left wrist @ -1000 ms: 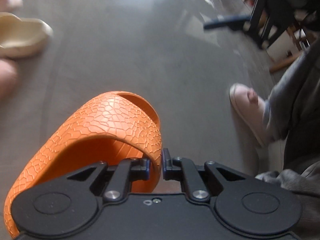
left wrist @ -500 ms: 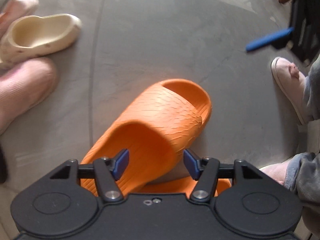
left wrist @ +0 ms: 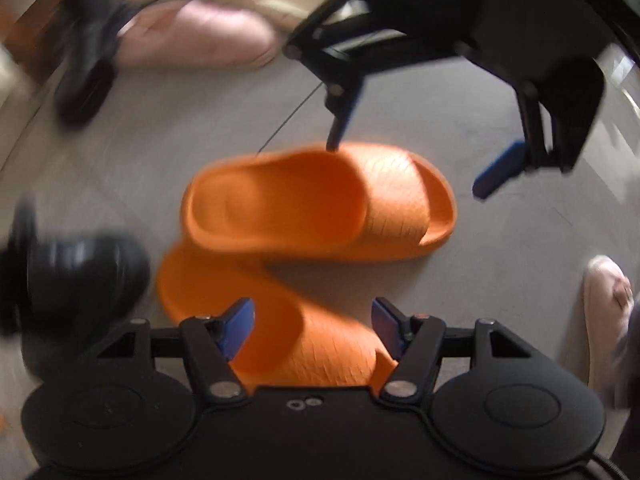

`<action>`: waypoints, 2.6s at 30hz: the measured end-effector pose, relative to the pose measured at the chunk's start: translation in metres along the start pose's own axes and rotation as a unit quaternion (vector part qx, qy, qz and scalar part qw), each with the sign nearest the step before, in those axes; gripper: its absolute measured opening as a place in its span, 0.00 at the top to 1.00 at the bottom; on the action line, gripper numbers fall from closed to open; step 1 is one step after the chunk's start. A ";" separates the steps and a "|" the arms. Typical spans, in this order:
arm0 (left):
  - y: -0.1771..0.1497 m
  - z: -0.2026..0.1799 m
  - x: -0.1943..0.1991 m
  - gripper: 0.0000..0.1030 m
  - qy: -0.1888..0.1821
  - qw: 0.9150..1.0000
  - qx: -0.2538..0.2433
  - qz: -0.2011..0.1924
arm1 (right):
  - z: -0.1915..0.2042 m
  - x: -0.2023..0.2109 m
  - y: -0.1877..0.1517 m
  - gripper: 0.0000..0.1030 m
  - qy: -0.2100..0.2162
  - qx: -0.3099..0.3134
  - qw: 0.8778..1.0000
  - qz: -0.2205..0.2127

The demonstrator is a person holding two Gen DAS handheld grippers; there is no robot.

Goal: Organize scattered shoes
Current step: 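Grasp the orange slide with the right gripper and align it beside its mate, then open the right gripper and lift it away from the orange slides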

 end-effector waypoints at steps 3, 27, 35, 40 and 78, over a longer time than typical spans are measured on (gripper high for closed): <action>-0.017 0.005 0.008 0.37 0.007 0.998 0.059 -0.014 | -0.019 -0.016 -0.005 0.02 0.053 -0.005 0.999 0.006; -0.023 0.004 0.026 0.37 -0.017 0.982 0.168 -0.083 | -0.023 -0.024 -0.017 0.75 0.193 -0.174 0.965 -0.026; -0.029 0.005 0.034 0.37 0.011 0.983 0.162 -0.083 | -0.042 -0.045 -0.001 0.76 0.202 -0.220 0.951 -0.083; -0.041 0.012 0.039 0.37 0.018 0.980 0.180 -0.078 | -0.044 -0.058 0.009 0.76 0.219 -0.228 0.943 -0.102; -0.091 0.001 0.069 0.37 0.149 0.956 0.247 -0.051 | 0.007 -0.010 -0.022 0.19 -0.100 -0.346 0.928 -0.095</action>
Point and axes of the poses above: each gripper's, at about its wrist camera, not at the fingertips, and x roughly against the way its jaws point, z to its left, y to its top, the point moved 6 cm from there along -x, roughly the way its jaws point, and after that the axes turned 14 degrees about -z, right-handed, at the moved point
